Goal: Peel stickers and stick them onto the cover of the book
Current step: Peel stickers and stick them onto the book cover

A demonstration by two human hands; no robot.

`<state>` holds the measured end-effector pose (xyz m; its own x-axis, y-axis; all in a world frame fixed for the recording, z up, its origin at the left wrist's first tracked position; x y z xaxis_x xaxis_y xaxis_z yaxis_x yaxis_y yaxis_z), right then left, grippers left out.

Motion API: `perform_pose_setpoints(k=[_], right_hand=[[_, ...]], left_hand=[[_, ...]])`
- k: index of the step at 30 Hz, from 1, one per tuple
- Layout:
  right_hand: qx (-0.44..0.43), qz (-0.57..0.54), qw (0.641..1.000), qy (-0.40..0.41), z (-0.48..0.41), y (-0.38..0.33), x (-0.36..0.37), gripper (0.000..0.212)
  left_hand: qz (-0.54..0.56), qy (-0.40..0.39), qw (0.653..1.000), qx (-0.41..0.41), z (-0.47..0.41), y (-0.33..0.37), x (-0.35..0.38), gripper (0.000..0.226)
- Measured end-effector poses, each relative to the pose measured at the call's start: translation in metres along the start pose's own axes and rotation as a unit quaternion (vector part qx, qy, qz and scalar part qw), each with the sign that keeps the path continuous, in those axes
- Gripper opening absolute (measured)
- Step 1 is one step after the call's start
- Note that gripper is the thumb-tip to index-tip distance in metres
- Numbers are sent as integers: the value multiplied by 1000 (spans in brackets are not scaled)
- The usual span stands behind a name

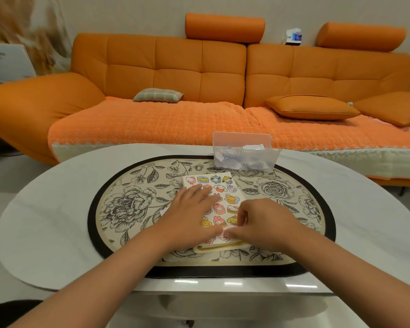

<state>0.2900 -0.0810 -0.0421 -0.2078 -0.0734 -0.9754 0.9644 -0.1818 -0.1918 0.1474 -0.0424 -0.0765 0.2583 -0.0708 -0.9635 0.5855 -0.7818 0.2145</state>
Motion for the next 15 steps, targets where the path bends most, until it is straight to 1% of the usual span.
perform_pose_setpoints(k=[2, 3, 5, 6, 7, 9, 13, 15], right_hand=[[-44, -48, 998, -7, 5, 1, 2, 36], [-75, -60, 995, -2, 7, 1, 3, 31], [-133, -66, 989, 19, 14, 0, 5, 25], [-159, -59, 985, 28, 18, 0, 7, 25], [-183, -47, 981, 35, 21, 0, 9, 27], [-219, -22, 974, 50, 27, 2, 14, 31], [-242, -10, 968, 67, 33, 5, 16, 31], [-245, -7, 967, 67, 34, 6, 15, 33]], left_hand=[[14, 84, 995, 46, 4, 11, -13, 52], [19, 113, 991, 71, 6, 16, -18, 39], [28, 140, 983, 112, 11, 25, -23, 21], [31, 145, 981, 127, 15, 28, -23, 17], [29, 147, 979, 141, 18, 30, -22, 16], [9, 133, 978, 162, 23, 33, -20, 21], [-71, 31, 982, 174, 29, 38, -7, 41], [-83, 20, 982, 170, 30, 39, -6, 44]])
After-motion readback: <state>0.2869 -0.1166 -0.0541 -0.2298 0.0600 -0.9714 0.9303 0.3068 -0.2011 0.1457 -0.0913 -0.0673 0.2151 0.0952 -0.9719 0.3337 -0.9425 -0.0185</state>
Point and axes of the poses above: each hand's wrist, its own z-axis away from the middle knuckle, its own x-axis out of the palm, y = z × x, the point moved 8 cm from there along -z, towards the middle knuckle, and after that the axes turned 15 degrees about x, right-handed, at the moved point
